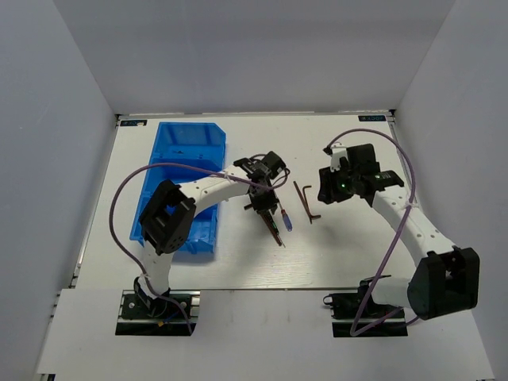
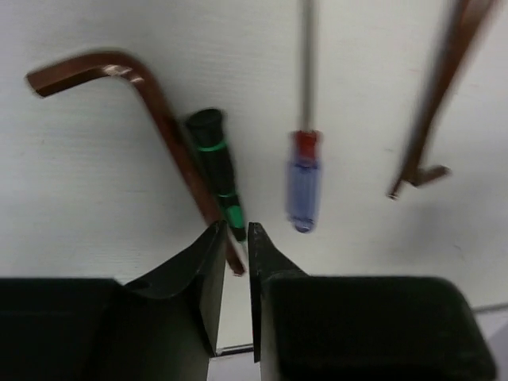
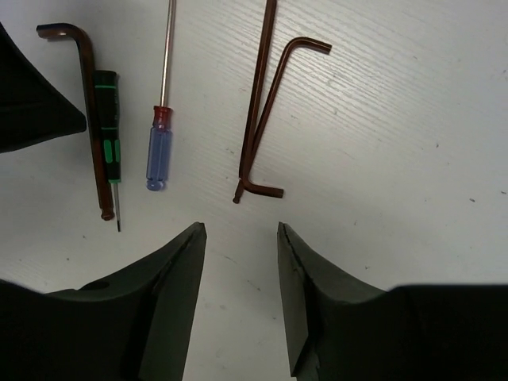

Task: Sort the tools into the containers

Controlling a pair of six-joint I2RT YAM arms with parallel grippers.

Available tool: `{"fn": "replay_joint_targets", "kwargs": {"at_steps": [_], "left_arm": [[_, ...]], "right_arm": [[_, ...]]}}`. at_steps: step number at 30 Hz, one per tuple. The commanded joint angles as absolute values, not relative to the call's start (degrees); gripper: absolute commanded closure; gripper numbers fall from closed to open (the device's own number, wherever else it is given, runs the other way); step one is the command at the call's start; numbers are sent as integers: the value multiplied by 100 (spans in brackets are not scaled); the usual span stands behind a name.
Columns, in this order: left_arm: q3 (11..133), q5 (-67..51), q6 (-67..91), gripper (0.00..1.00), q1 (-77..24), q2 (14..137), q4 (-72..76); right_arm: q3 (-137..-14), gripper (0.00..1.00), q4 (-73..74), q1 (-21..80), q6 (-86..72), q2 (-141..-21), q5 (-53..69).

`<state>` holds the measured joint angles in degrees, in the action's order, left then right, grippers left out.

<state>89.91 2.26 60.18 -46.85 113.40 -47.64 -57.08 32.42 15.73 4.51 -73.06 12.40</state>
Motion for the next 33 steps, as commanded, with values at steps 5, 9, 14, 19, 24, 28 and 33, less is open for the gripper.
{"fn": "replay_joint_targets", "kwargs": {"at_steps": [5, 9, 14, 19, 24, 28, 33], "left_arm": [[8762, 571, 6363, 73, -4676, 11329, -4877], [9078, 571, 6153, 64, -4676, 11627, -4878], [9377, 519, 6100, 61, -4729, 11804, -4878], [9737, 580, 5986, 61, -4729, 12137, -5123], [9738, 633, 5924, 61, -4729, 12313, -5124], [9738, 686, 5871, 61, -4729, 12375, -5238], [9669, 686, 5757, 61, -4729, 12428, -5300]], "right_arm": [[-5221, 55, 2945, 1257, 378, -6900, 1441], [-5133, 55, 2945, 1125, 360, -6926, 1669], [-5036, 55, 2909, 967, 360, -6943, 1740], [-4940, 55, 2900, 862, 360, -6926, 1863], [-4913, 55, 2891, 738, 369, -6926, 1942], [-4948, 55, 2891, 659, 369, -6996, 2039], [-5019, 55, 2936, 624, 387, -7075, 2328]]}}
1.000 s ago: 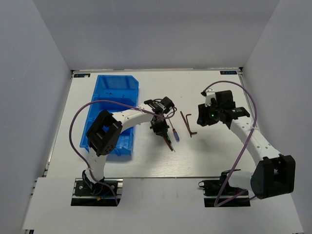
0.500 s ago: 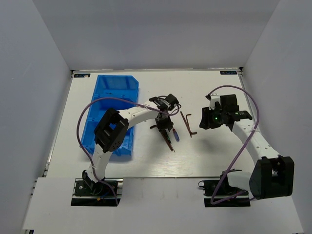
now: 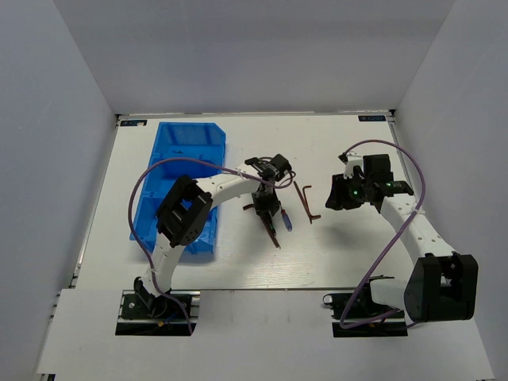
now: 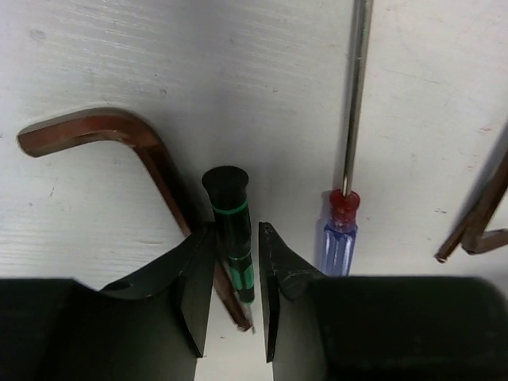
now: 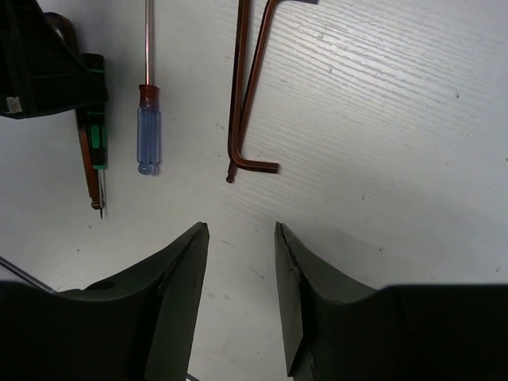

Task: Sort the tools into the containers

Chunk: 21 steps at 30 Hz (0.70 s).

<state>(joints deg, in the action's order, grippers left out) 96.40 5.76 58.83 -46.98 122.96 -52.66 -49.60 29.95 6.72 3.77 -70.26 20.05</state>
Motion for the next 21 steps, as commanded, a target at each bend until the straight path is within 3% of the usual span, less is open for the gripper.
{"fn": "replay_joint_targets", "kwargs": {"at_steps": [1, 11, 13, 15, 16, 21], "left_arm": [[9607, 686, 5757, 61, -4789, 12428, -5300], [9597, 686, 5643, 61, -4843, 12612, -5089], [9650, 686, 5572, 73, -4896, 12683, -5089], [9799, 686, 5503, 96, -4896, 12735, -5089], [9800, 755, 5450, 100, -4896, 12648, -5141], [10028, 1774, 5449, 100, -4772, 11560, -5458]], "right_arm": [[-5045, 55, 2944, 624, 395, -7093, 2399], [-5159, 55, 2979, 668, 500, -7216, 2812], [-5159, 50, 2988, 685, 562, -7207, 3065], [-5124, 46, 3006, 729, 729, -7190, 3374], [-5124, 45, 3023, 756, 790, -7216, 3462], [-5133, 43, 3085, 1239, 1371, -7426, 3683]]}}
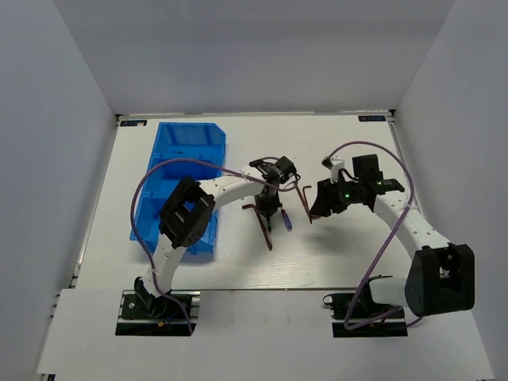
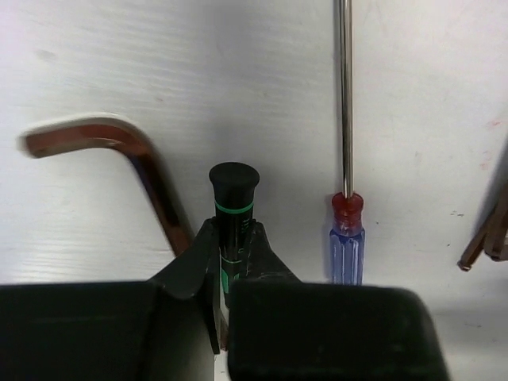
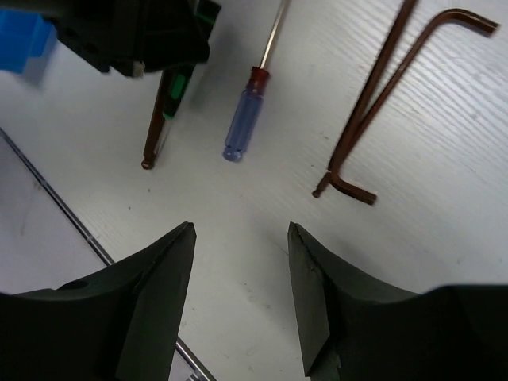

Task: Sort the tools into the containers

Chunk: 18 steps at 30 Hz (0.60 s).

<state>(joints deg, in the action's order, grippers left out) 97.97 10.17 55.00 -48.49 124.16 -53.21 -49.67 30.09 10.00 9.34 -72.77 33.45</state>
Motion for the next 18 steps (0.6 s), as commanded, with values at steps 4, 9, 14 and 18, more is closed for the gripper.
{"fn": "replay_joint_targets", "kwargs": {"at_steps": [4, 9, 14, 18], "left_arm": [[9800, 2521, 5606, 100, -4475, 10548, -5642], [9625, 3145, 6115, 100, -4044, 9697, -6246], [8713, 3515, 6968, 100, -3508, 9029, -6452], [7946, 3358, 7031, 100, -2893, 8745, -6021]], "right_arm": [[-5168, 43, 2761, 1696, 1319, -7760, 3165], [-5572, 46, 2699, 1968, 924, -8498, 2700], [-5721, 46, 2531, 2250, 809, -8762, 2505], [-5827, 46, 2558, 2452, 809, -8964, 2347]]}}
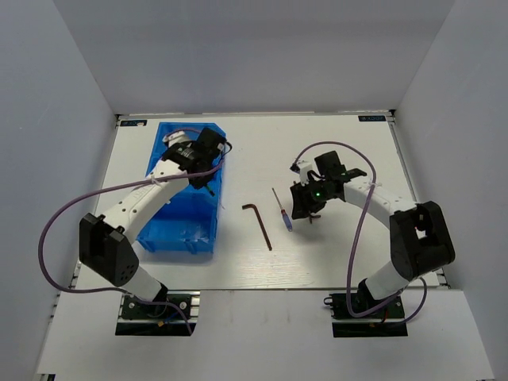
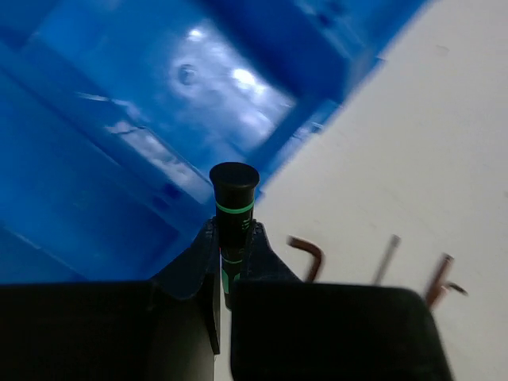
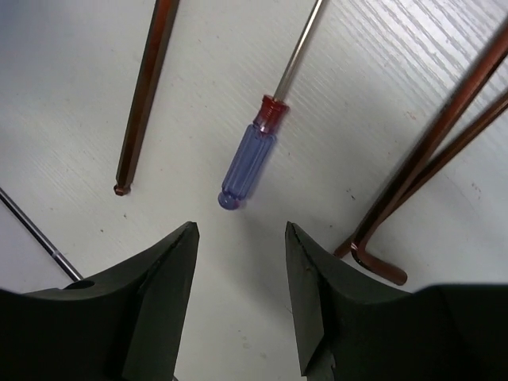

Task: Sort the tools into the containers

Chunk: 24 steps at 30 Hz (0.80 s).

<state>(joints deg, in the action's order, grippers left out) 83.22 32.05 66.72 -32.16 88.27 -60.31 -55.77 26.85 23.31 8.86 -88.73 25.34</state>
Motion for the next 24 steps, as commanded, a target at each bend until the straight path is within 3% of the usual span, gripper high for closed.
{"fn": "replay_joint_targets", "kwargs": {"at_steps": [1, 14, 18, 20, 21, 22, 23, 24], "left_arm": [[7876, 3357, 7092, 100, -2674, 8745, -5968], [8051, 2910, 7320, 100, -1539, 9044, -5317], [7586, 2463, 7523, 97, -1285, 9044, -4932], [7532, 2356, 7523, 87, -1222, 9105, -4861], [7532, 2295, 7523, 73, -1169, 9192, -4860], [7532, 2233, 7523, 73, -1169, 9193, -4860], [7532, 2232, 7523, 60, -1169, 9263, -4930], [7602, 2232, 7523, 54, -1169, 9264, -4931]], "right_arm": [[-5853, 46, 2549, 2522, 809, -9026, 2277], [-5844, 42, 2575, 2725, 905, -9132, 1819], [-5897, 40, 2575, 2777, 923, -9219, 1846], [-5924, 40, 2593, 2804, 940, -9263, 1811], [-5924, 40, 2584, 2856, 967, -9316, 1767], [-5924, 40, 2584, 2900, 975, -9360, 1758], [-5924, 40, 2567, 2909, 976, -9378, 1740], [-5950, 40, 2523, 2979, 984, -9430, 1705]]}}
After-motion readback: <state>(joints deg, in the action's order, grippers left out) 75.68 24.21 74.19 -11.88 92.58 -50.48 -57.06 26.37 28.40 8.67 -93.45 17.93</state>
